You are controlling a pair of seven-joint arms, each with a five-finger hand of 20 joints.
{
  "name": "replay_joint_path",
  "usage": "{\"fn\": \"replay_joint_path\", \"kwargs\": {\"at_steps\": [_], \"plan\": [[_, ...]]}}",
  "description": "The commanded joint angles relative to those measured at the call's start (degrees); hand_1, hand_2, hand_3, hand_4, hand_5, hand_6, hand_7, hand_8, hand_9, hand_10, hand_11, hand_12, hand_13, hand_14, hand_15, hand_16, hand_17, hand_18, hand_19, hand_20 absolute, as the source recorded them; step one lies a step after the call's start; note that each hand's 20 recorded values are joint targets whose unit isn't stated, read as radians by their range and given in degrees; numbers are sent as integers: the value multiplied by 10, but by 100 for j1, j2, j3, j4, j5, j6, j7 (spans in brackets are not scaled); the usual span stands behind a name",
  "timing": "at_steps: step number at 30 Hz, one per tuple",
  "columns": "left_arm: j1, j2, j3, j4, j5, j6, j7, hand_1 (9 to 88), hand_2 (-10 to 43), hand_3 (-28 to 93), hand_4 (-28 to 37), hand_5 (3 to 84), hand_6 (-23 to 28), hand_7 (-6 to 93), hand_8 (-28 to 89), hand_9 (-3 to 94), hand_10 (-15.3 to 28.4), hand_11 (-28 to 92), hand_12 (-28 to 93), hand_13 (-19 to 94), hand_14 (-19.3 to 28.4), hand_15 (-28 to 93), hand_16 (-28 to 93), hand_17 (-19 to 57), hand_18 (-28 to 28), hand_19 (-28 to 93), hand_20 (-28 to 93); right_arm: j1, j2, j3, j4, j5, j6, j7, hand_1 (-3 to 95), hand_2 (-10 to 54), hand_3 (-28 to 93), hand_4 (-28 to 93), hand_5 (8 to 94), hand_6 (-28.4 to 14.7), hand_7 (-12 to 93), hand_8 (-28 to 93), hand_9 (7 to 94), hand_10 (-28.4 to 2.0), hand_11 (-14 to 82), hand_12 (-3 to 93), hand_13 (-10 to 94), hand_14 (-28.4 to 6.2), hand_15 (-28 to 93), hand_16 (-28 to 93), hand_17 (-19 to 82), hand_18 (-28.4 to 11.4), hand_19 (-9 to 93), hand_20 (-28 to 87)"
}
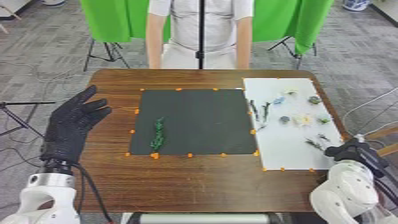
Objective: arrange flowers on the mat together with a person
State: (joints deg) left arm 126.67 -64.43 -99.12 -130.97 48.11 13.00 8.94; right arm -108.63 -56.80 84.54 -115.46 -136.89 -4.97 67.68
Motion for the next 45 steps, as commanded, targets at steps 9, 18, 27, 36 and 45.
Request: {"fn": "replay_joint_path", "kwargs": {"at_steps": [9,18,27,36,45], "plan": [[68,27,6,23,-52,37,17,274,118,715,-204,414,120,86,-70,422,219,284,116,317,272,566,-82,-39,269,656,-23,54,36,-492,295,-498,209,3,541,-74,594,-280,836,19,214,-35,860,-104,296,190,742,-79,557,167,229,-184,693,134],[223,42,-90,-81,-63,72,53,275,118,715,-205,414,120,85,-69,422,219,285,116,317,272,566,-82,-39,269,657,-23,53,128,-493,-216,-1253,902,245,546,-85,607,-282,854,25,215,-8,889,-102,310,199,770,-77,579,178,248,-185,726,127],[300,201,-71,-116,-174,272,272,274,118,714,-204,415,120,86,-70,423,220,283,116,317,273,567,-82,-39,269,657,-23,563,173,-762,-884,-1559,1416,84,547,-93,621,-283,869,17,202,8,906,-102,315,204,785,-80,592,182,257,-190,747,117],[332,194,-138,-200,-147,314,159,274,118,714,-203,415,120,86,-70,423,219,284,116,317,272,567,-82,-39,268,657,-23,2318,-176,-2294,-767,-699,1214,-1099,538,-95,638,-278,880,12,193,19,916,-103,318,207,792,-85,603,183,259,-199,767,112],[154,267,20,-186,-130,312,129,275,119,713,-204,416,120,86,-70,423,219,283,116,318,273,567,-82,-39,268,657,-23,3386,-1338,-3548,430,-384,567,-1885,533,-95,635,-270,885,12,194,24,921,-103,325,208,794,-87,611,182,261,-200,774,104]]}}
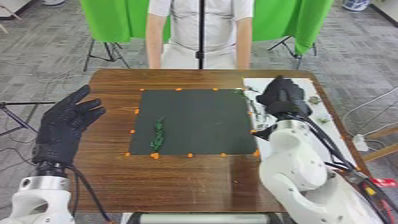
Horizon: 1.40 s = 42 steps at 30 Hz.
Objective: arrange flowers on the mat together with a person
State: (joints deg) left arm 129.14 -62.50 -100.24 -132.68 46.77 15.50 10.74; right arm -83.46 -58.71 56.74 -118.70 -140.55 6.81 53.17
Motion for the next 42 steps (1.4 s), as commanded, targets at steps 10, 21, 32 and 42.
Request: {"fn": "replay_joint_path", "kwargs": {"at_steps": [10,21,32,42], "plan": [[-338,130,371,119,1,10,-27,274,118,715,-203,416,120,85,-69,424,220,285,116,317,273,567,-82,-39,268,657,-22,978,-1643,-1416,1538,-380,-795,-625,530,-95,629,-268,887,12,199,23,922,-102,333,209,796,-87,619,182,262,-202,781,95],[-650,205,621,243,8,-86,-35,274,118,715,-204,417,121,84,-69,424,220,284,116,317,273,567,-82,-39,268,657,-22,1010,-1763,-1873,1904,-725,-1266,-773,517,-95,620,-267,895,10,211,16,925,-103,340,206,800,-91,626,179,266,-207,791,85],[-723,226,740,270,-5,-61,-26,274,118,715,-203,418,121,86,-69,423,219,285,116,317,273,566,-83,-39,268,657,-21,1017,-1902,-1973,2233,-965,-1841,-723,463,-95,619,-251,893,10,213,2,923,-111,348,206,804,-101,637,177,272,-221,806,74],[-674,268,809,229,-3,65,-1,274,117,717,-200,420,122,85,-69,423,219,284,116,316,273,567,-82,-40,267,656,-21,1000,-2105,-1900,2367,-1012,-1954,-649,417,-57,615,-234,923,13,208,-143,937,-113,372,198,836,-102,643,173,306,-238,854,5]]}}
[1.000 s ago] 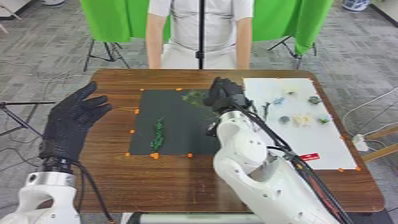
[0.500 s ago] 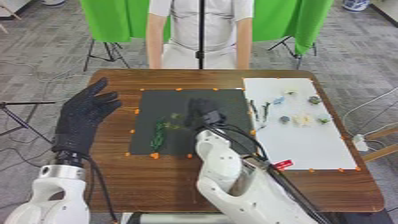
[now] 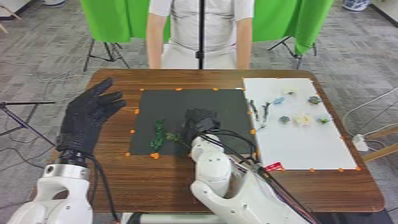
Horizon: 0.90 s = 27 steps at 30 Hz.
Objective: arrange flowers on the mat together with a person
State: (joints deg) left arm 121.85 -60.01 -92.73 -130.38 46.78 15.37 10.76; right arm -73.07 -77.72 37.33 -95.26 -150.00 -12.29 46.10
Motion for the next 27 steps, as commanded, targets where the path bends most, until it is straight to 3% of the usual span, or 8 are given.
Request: {"fn": "replay_joint_path", "kwargs": {"at_steps": [1,8,13,16,18,23,27], "plan": [[67,29,58,-2,-15,98,10,274,117,717,-200,420,122,85,-69,423,220,284,116,316,273,567,-82,-39,267,656,-21,-41,-211,54,32,-137,-23,-4,415,-52,604,-234,915,9,199,-145,937,-112,372,197,836,-101,642,174,308,-238,855,0],[103,14,38,-10,-12,76,-14,275,117,716,-198,422,122,85,-69,424,219,284,116,316,273,567,-83,-40,267,656,-21,97,-120,-45,-176,232,420,130,401,-37,565,-219,881,-2,178,-141,937,-116,352,195,840,-104,627,171,310,-244,860,-26],[227,-5,-77,-49,-30,54,35,276,117,715,-198,423,122,85,-69,423,219,285,116,316,272,567,-83,-40,267,656,-21,314,184,-209,-599,741,817,368,386,-34,563,-213,872,-6,172,-140,937,-116,357,191,851,-104,615,170,313,-245,862,-36],[415,-83,-224,-127,2,36,-34,276,117,716,-197,423,122,85,-69,423,219,285,117,316,272,567,-82,-40,267,656,-20,117,289,20,-960,812,785,230,374,-24,555,-210,848,-11,165,-139,937,-120,344,188,851,-107,611,173,314,-245,864,-41],[541,-95,-299,-182,-10,89,16,276,118,714,-198,423,122,85,-70,424,219,285,116,316,273,566,-82,-40,267,656,-20,23,434,121,-1205,884,659,186,365,-14,542,-204,831,-18,160,-138,937,-121,339,193,850,-108,610,176,315,-246,866,-45],[674,-123,-417,-244,-30,113,80,275,118,715,-197,423,122,85,-69,424,220,284,116,316,272,566,-82,-40,267,656,-20,-459,818,486,-1797,1084,453,168,328,16,529,-195,787,-30,146,-136,937,-130,334,202,850,-110,622,183,315,-253,872,-50],[731,-169,-472,-272,-16,95,15,275,118,715,-198,423,123,84,-69,424,220,283,117,316,272,567,-82,-40,267,656,-20,-779,1064,692,-2052,1408,300,330,295,54,519,-185,776,-38,139,-133,937,-137,334,204,849,-116,629,185,315,-257,876,-55]]}}
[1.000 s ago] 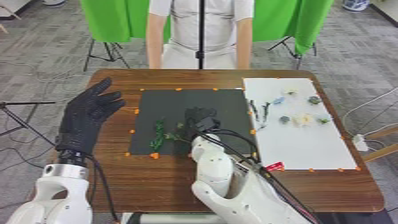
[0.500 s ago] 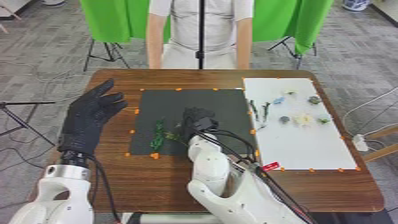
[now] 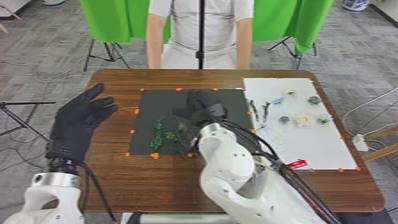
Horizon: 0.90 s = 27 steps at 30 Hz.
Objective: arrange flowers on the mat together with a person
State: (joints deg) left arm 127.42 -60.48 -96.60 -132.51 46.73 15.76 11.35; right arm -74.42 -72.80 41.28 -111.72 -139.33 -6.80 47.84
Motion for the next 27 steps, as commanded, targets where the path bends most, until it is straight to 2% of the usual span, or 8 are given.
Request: {"fn": "replay_joint_path", "kwargs": {"at_steps": [1,3,4,5,11,19,22,27], "plan": [[193,-115,-98,-71,-13,61,-40,275,118,715,-199,423,123,84,-69,423,220,283,117,316,273,567,-82,-40,267,656,-20,-737,581,385,-454,419,-343,134,290,59,519,-183,776,-39,139,-132,937,-139,335,204,848,-118,631,185,315,-258,876,-56],[206,-108,-100,-82,-5,90,-42,275,118,715,-199,423,123,83,-69,423,220,283,117,316,273,567,-82,-40,267,656,-19,-868,621,478,-530,570,-475,160,279,74,516,-180,791,-42,136,-133,937,-140,344,203,849,-121,634,185,314,-263,878,-59],[225,-137,-129,-88,13,55,-83,275,118,715,-199,423,123,83,-69,424,220,283,116,316,273,567,-82,-40,267,656,-19,-934,618,520,-559,628,-555,159,276,81,514,-179,803,-40,140,-131,937,-140,352,202,851,-124,637,185,314,-264,880,-60],[228,-112,-120,-92,-7,92,-50,275,118,715,-199,423,123,83,-69,423,220,283,117,316,273,567,-82,-40,267,656,-19,-946,649,500,-563,670,-517,147,272,88,513,-177,813,-39,141,-133,937,-140,358,199,853,-125,640,185,316,-264,881,-62],[188,-136,-107,-78,16,39,-74,275,118,714,-200,423,123,84,-69,423,219,284,117,316,272,567,-82,-40,268,656,-19,-1010,607,480,-579,781,-774,91,262,111,499,-170,854,-35,141,-136,937,-144,381,187,859,-131,644,187,321,-266,888,-71],[166,-148,-109,-70,8,46,-100,275,118,715,-199,422,122,84,-69,423,220,285,117,316,273,568,-83,-40,267,657,-19,-986,509,414,-471,938,-1064,-42,250,117,505,-171,873,-35,136,-139,937,-143,396,180,862,-132,647,189,321,-266,891,-78],[115,-168,-93,-55,27,12,-165,275,118,715,-200,422,122,85,-69,424,220,285,117,315,273,567,-83,-40,267,656,-19,-919,442,369,-357,1050,-1213,2,247,118,505,-172,859,-36,132,-139,937,-145,384,181,856,-136,649,192,319,-264,890,-81],[90,-158,-103,-44,35,8,-154,274,117,717,-199,422,122,84,-69,423,220,284,116,316,274,568,-83,-40,267,656,-19,-793,362,297,-150,1093,-1417,35,247,122,497,-172,857,-37,130,-138,937,-146,378,187,851,-137,651,191,315,-266,889,-81]]}}
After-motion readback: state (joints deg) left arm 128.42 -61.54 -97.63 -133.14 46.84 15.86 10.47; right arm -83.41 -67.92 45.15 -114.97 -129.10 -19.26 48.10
